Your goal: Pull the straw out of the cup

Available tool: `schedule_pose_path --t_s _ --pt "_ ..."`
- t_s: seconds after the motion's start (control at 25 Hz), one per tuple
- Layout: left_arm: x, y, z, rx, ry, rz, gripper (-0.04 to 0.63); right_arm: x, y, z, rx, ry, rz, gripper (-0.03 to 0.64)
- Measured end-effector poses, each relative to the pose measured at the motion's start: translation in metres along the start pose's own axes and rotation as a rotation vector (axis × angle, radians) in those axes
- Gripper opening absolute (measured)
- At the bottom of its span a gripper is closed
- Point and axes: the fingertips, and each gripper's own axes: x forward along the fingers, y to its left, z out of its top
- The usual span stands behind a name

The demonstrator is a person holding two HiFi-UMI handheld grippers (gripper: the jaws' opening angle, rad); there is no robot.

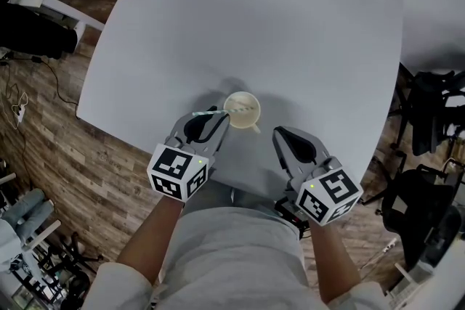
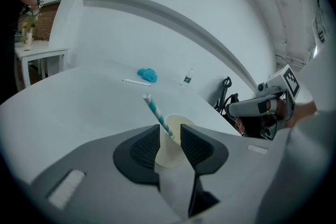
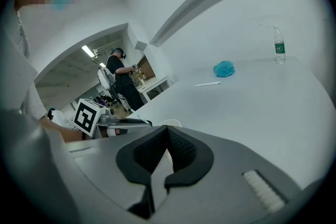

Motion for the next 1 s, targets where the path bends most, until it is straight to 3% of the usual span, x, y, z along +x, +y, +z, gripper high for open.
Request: schedule_pose_path --t_s 0.48,1.0 --pt "0.0021 0.0025 0.0027 -0.052 -0.025 -0.022 0.052 0.002 -0.0001 -0.0036 -0.006 0.012 -0.002 0.006" --pt "-0.003 -0.0037 0.0089 -0.059 -0.037 -0.043 0.046 0.0007 0.0032 -0.0049 -0.013 0.009 0.002 0.006"
